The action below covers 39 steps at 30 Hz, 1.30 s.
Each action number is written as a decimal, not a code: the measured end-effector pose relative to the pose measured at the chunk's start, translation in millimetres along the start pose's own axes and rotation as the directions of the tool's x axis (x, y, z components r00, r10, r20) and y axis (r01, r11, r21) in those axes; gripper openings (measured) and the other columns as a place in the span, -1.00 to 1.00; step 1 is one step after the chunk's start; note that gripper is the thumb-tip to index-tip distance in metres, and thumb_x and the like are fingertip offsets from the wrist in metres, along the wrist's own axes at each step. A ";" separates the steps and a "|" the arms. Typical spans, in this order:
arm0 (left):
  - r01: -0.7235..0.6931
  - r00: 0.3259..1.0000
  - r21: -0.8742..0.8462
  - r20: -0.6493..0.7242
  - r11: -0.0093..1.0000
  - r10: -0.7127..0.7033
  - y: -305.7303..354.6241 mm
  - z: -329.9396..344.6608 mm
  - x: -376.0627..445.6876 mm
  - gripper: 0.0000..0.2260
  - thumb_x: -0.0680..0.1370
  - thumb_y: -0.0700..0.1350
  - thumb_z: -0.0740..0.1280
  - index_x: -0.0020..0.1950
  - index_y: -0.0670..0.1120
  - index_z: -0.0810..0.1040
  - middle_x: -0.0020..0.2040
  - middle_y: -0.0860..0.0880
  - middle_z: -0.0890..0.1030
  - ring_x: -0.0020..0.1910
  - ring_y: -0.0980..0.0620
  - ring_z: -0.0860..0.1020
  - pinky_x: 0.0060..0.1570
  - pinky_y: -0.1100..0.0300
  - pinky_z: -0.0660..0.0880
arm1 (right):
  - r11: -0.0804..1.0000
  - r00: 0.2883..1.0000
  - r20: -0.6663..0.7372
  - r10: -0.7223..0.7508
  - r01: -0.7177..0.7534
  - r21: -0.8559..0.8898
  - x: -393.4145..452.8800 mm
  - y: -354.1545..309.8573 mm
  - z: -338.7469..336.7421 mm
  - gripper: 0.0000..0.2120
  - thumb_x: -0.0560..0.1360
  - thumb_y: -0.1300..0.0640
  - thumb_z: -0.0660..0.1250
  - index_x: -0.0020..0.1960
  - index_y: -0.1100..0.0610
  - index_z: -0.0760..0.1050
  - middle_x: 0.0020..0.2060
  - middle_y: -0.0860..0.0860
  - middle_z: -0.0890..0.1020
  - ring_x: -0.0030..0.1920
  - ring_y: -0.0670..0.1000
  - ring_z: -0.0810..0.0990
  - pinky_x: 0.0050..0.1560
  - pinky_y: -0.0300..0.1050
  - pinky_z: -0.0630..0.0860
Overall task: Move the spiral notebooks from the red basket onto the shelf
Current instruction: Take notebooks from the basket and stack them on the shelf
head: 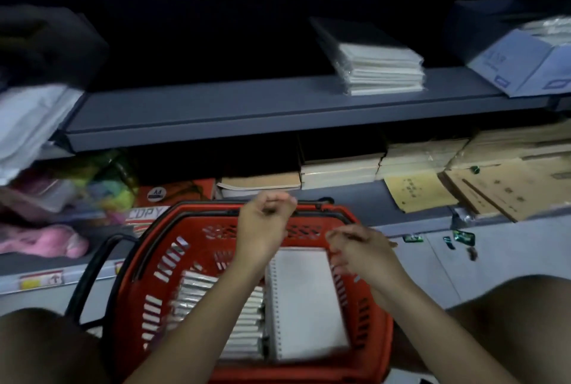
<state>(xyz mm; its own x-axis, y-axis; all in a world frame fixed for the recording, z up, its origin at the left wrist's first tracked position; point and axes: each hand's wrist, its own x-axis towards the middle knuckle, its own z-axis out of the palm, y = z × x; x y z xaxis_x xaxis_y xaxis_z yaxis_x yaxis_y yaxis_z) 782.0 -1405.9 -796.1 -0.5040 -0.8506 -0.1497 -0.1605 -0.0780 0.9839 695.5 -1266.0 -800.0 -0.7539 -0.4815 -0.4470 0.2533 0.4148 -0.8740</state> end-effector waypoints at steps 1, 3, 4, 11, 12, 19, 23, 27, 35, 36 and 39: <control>0.062 0.998 0.071 0.017 0.996 -0.063 -25.2 -4.7 -8.0 -0.97 0.51 -0.27 0.44 -0.10 -0.16 0.65 -0.32 -0.03 0.57 -0.39 0.10 0.49 -0.23 0.12 0.57 | 0.998 1.000 0.008 0.024 -0.024 -0.056 0.8 20.7 2.5 -0.92 0.52 0.18 0.40 -0.03 0.16 0.66 -0.25 0.10 0.65 -0.30 0.02 0.58 -0.28 -0.15 0.54; 0.207 0.970 0.242 0.074 0.948 -0.230 -76.2 -11.9 -23.2 -0.92 0.49 -0.26 0.46 -0.15 -0.09 0.63 -0.25 -0.05 0.64 -0.30 0.05 0.55 -0.04 0.03 0.61 | 0.982 0.998 -0.018 0.061 -0.063 -0.178 4.7 61.2 6.0 -0.90 0.51 0.20 0.39 -0.01 0.16 0.66 -0.22 0.06 0.66 -0.26 -0.01 0.58 -0.24 -0.22 0.50; 0.274 0.940 0.337 0.102 0.901 -0.325 -96.1 -14.3 -31.5 -0.92 0.47 -0.23 0.47 -0.12 -0.07 0.62 -0.16 -0.07 0.66 -0.25 0.02 0.58 -0.01 0.08 0.59 | 0.966 0.995 -0.036 0.091 -0.097 -0.239 6.3 78.7 8.4 -0.88 0.50 0.21 0.39 0.01 0.16 0.66 -0.18 0.06 0.67 -0.20 -0.01 0.60 -0.21 -0.21 0.50; 0.164 0.960 0.708 0.045 0.687 -0.275 -139.6 -16.3 -58.4 -0.65 0.44 -0.12 0.37 0.20 -0.17 0.50 0.12 -0.18 0.58 0.15 -0.14 0.53 0.12 0.17 0.43 | 0.895 0.960 -0.021 0.280 -0.269 -0.355 6.3 147.1 32.7 -0.77 0.41 0.17 0.33 0.00 0.22 0.65 -0.13 0.07 0.71 -0.12 0.08 0.65 -0.09 -0.08 0.57; 0.192 0.956 0.703 0.024 0.685 -0.293 -139.0 -18.3 -59.3 -0.66 0.42 -0.12 0.37 0.17 -0.18 0.48 0.10 -0.18 0.60 0.12 -0.16 0.56 0.07 0.15 0.46 | 0.891 0.956 -0.027 0.292 -0.282 -0.356 6.6 148.8 33.9 -0.76 0.41 0.16 0.34 0.01 0.22 0.65 -0.11 0.08 0.71 -0.08 0.10 0.67 -0.07 -0.09 0.58; 0.425 0.885 0.422 -0.007 0.801 -0.465 -126.8 -25.7 -73.3 -0.92 0.48 -0.24 0.31 -0.03 -0.15 0.50 -0.26 -0.09 0.63 -0.33 -0.07 0.56 -0.32 0.12 0.48 | 0.915 0.929 -0.070 0.362 -0.369 -0.165 -7.0 123.8 26.2 -0.81 0.45 0.36 0.36 0.06 0.31 0.59 -0.06 0.16 0.66 -0.05 0.15 0.62 -0.06 -0.11 0.50; 0.407 0.881 0.484 0.014 0.775 -0.472 -118.2 -22.7 -76.5 -0.88 0.48 -0.10 0.32 -0.10 -0.16 0.54 -0.17 -0.11 0.64 -0.23 -0.13 0.63 -0.24 0.14 0.51 | 0.919 0.925 -0.008 0.380 -0.378 -0.110 -24.1 95.7 13.4 -0.86 0.48 0.44 0.30 -0.12 0.23 0.50 -0.13 0.18 0.61 -0.09 0.21 0.62 -0.14 -0.04 0.48; 0.288 0.935 0.674 -0.046 0.680 -0.351 -119.9 -30.9 -76.6 -0.72 0.47 -0.09 0.33 0.15 -0.14 0.51 0.14 -0.17 0.60 0.18 -0.19 0.54 0.20 0.05 0.48 | 0.928 0.931 0.003 0.364 -0.362 -0.087 -39.5 82.6 9.9 -0.82 0.52 0.43 0.25 -0.15 0.22 0.55 -0.16 0.22 0.66 -0.09 0.28 0.64 0.10 0.29 0.55; 0.456 0.889 -0.037 0.054 0.889 -0.454 -72.0 -34.5 -75.9 -0.81 0.54 -0.22 0.33 0.10 -0.12 0.67 -0.10 -0.06 0.73 -0.17 -0.01 0.64 -0.16 0.19 0.56 | 0.946 0.971 0.047 0.235 -0.240 0.220 -53.7 45.6 -8.9 -0.78 0.57 0.38 0.22 0.03 0.25 0.64 -0.07 0.14 0.74 -0.05 0.12 0.68 -0.04 0.00 0.57; 0.423 0.906 -0.146 0.087 0.894 -0.414 -59.3 -36.7 -75.7 -0.78 0.55 -0.27 0.31 0.11 -0.10 0.68 -0.07 -0.06 0.74 -0.13 -0.01 0.66 -0.15 0.18 0.57 | 0.941 0.976 0.057 0.212 -0.219 0.256 -55.7 37.8 -13.9 -0.77 0.58 0.36 0.20 0.09 0.24 0.63 -0.02 0.15 0.73 0.01 0.14 0.68 -0.01 0.03 0.58; 0.327 0.935 -0.288 0.239 0.900 -0.263 -21.2 -44.6 -77.2 -0.66 0.56 -0.28 0.25 0.21 0.02 0.66 0.05 -0.09 0.73 -0.01 -0.10 0.65 -0.16 0.09 0.54 | 0.925 0.988 0.090 0.122 -0.146 0.350 -66.3 12.6 -29.9 -0.73 0.62 0.28 0.15 0.16 0.21 0.60 0.05 0.13 0.72 0.13 0.15 0.65 0.16 0.17 0.54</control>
<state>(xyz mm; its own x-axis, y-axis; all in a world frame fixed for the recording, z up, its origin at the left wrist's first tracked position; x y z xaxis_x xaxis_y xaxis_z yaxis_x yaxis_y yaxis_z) 862.2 -1361.8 -801.1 -0.6322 -0.6502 -0.4215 -0.0650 -0.4975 0.8650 730.5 -1205.8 -775.7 -0.6600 -0.4947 -0.5654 0.5565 0.1837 -0.8103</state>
